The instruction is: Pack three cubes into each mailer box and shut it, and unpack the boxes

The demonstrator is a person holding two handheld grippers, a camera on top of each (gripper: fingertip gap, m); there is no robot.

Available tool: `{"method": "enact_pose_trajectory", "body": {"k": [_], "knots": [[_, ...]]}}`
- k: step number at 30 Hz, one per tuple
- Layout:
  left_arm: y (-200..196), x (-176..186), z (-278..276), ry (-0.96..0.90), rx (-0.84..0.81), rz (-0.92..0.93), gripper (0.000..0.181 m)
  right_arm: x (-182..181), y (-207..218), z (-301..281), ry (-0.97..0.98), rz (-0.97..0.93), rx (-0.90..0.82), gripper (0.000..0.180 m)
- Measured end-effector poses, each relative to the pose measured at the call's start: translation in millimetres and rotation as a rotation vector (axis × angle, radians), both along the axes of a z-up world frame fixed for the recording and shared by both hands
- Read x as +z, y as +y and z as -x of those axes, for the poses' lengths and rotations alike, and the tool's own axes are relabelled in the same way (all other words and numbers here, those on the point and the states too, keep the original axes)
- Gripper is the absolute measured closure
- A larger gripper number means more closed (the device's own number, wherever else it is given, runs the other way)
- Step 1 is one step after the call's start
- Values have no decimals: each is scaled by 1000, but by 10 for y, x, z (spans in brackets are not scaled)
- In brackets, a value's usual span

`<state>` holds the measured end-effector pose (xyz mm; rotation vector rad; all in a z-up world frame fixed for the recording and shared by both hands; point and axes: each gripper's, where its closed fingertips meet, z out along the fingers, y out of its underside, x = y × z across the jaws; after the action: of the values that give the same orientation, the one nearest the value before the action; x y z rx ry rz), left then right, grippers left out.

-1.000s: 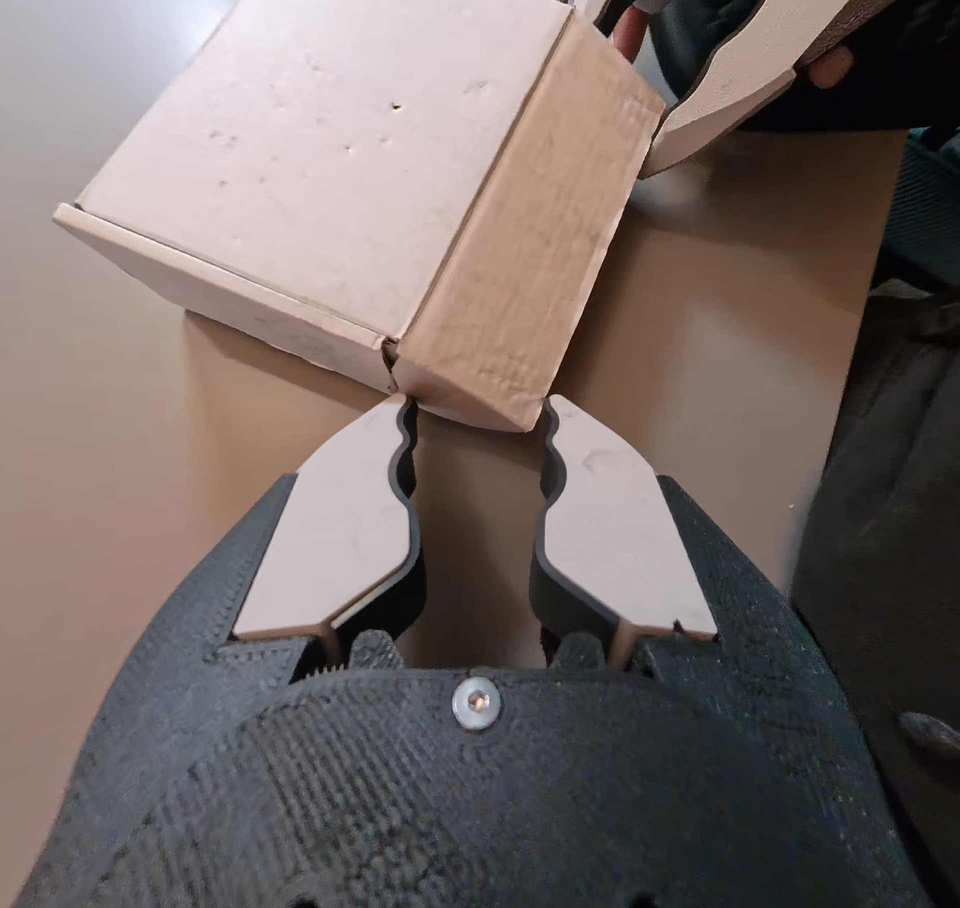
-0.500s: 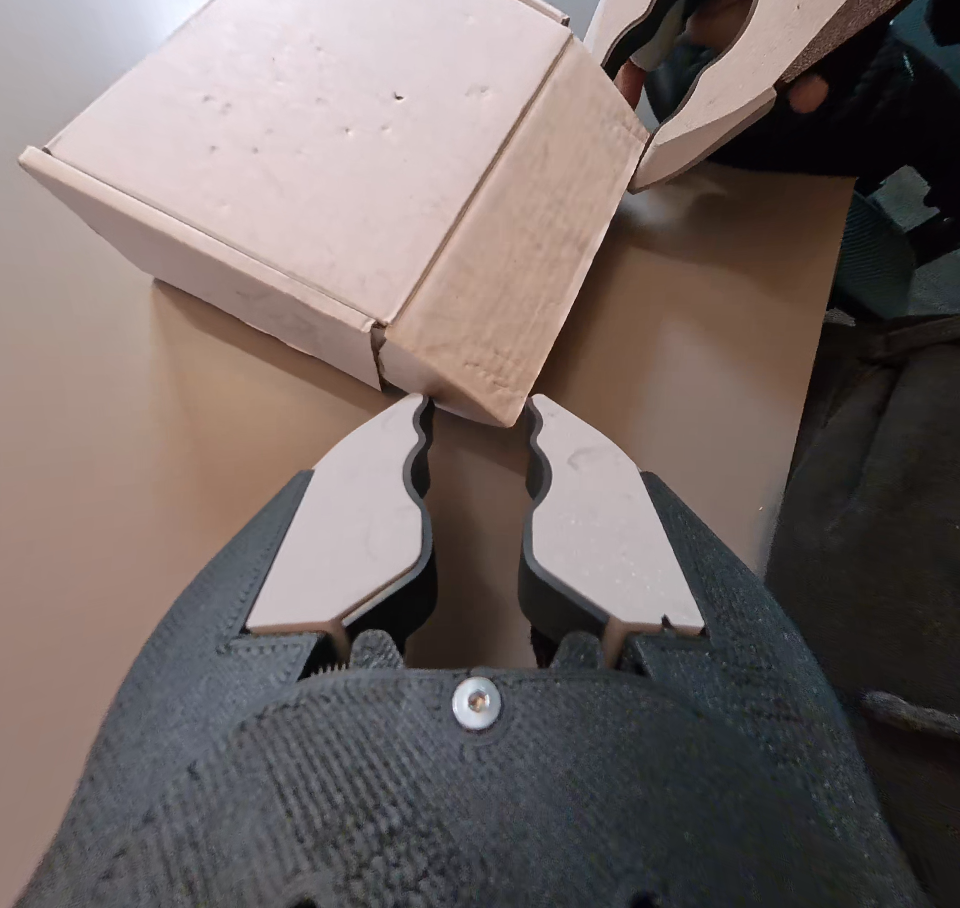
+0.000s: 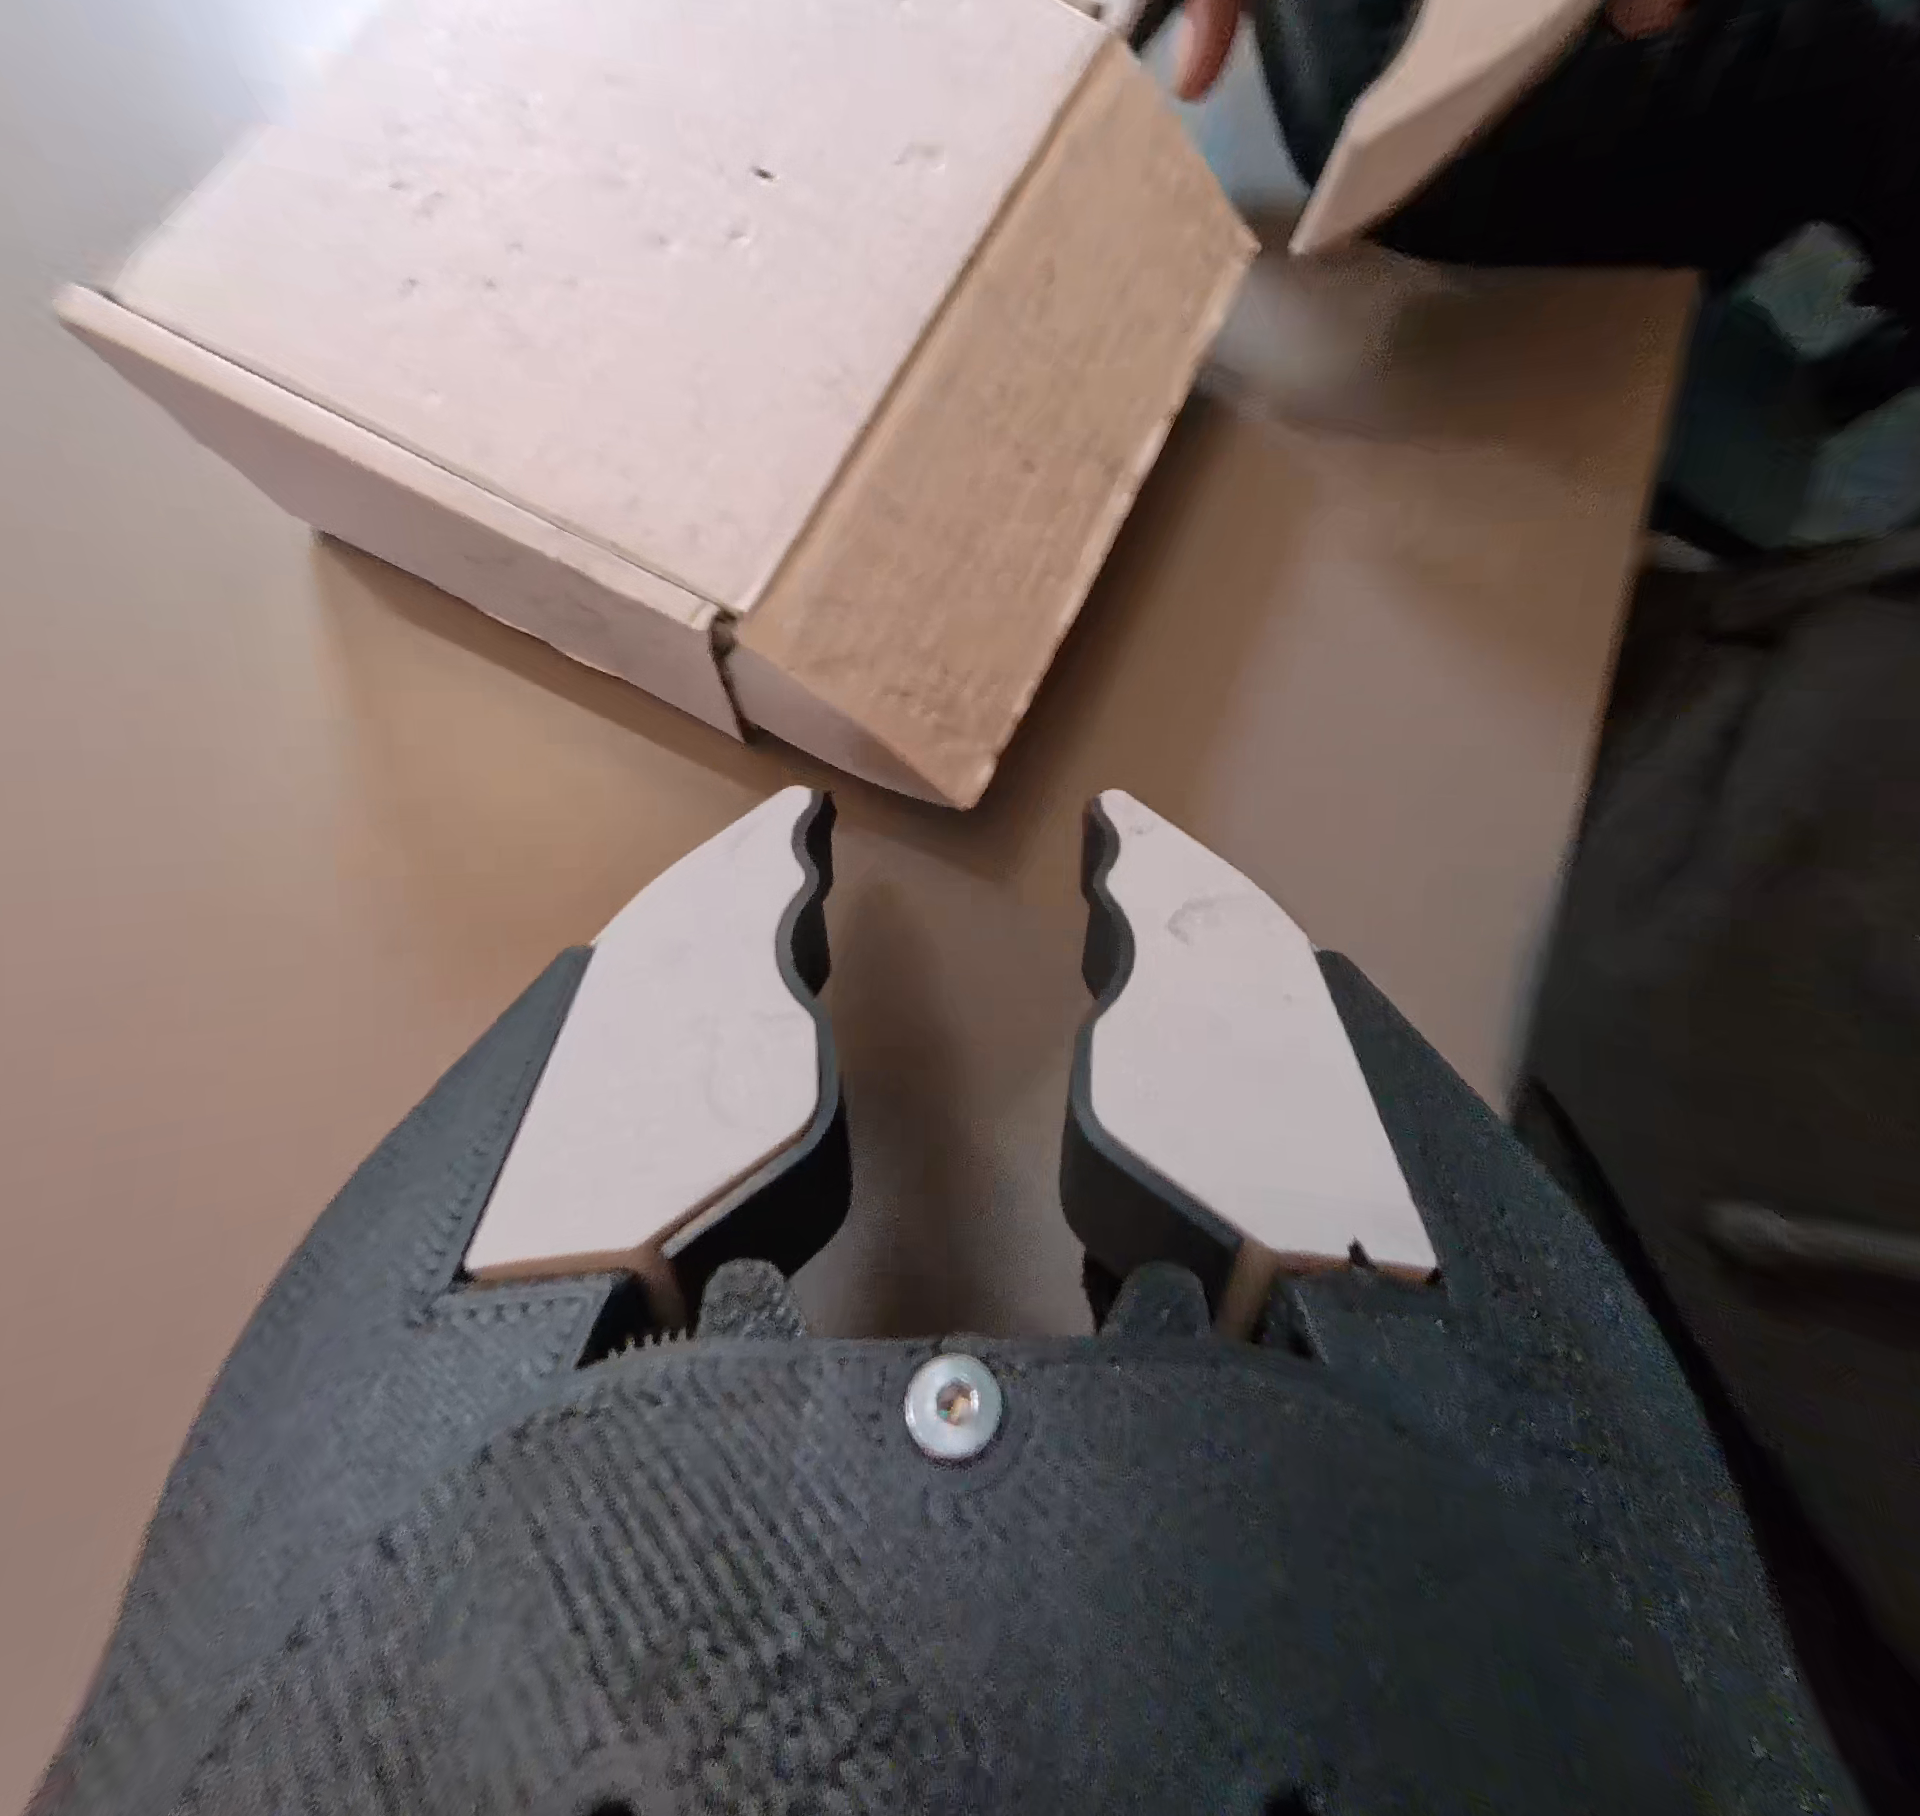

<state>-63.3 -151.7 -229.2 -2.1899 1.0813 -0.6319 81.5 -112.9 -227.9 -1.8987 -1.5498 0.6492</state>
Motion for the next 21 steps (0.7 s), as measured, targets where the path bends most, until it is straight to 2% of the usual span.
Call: {"method": "enact_pose_trajectory", "body": {"k": [1,3,6,8,11,16,21], "knots": [[-43,24,17,-14,-23,49,132,27,3,-18,17,48,-6,123],[-9,88,82,-44,-36,73,130,74,91,-23,69,86,-41,120],[195,116,139,-115,-7,96,118,32,200,4,86,119,-56,112],[270,80,56,-146,-48,105,108,1,233,54,88,121,-24,111],[430,-79,-17,-77,-108,22,107,-25,209,124,89,113,86,114],[542,-180,-50,-9,-154,-92,107,-67,317,110,53,10,133,124],[656,-225,-1,85,-122,-234,127,-99,404,128,25,-142,130,135]]}}
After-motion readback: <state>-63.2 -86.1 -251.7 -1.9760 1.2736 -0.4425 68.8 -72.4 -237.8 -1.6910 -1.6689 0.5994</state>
